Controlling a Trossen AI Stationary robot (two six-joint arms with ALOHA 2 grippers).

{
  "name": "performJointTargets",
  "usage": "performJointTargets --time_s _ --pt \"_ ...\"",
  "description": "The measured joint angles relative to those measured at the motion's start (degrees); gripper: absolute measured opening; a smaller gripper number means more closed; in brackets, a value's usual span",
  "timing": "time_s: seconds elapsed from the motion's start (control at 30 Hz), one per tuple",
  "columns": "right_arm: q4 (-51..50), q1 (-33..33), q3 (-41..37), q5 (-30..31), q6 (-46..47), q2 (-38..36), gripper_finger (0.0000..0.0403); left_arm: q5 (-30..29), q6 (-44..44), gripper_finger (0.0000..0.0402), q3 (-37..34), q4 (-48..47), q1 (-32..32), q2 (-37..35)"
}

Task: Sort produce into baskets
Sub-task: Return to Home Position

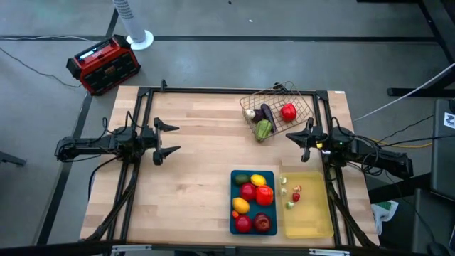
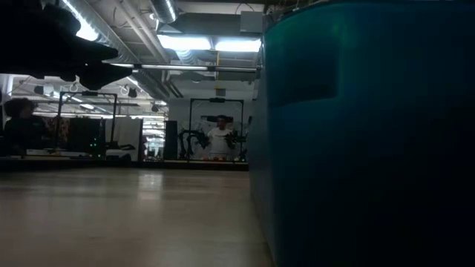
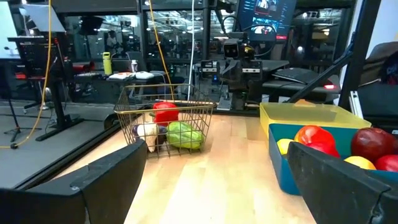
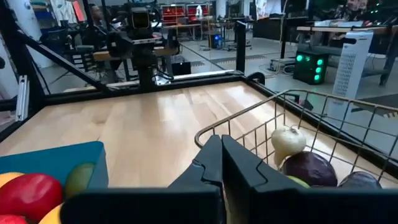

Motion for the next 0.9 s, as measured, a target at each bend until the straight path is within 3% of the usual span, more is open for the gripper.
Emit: performJointTargets --time_s 0.9 --pt "-0.1 0.0 -0.1 0.6 0.3 0.0 0.0005 0.0 -1.4 0.0386 0.0 0.0 0.0 0.0"
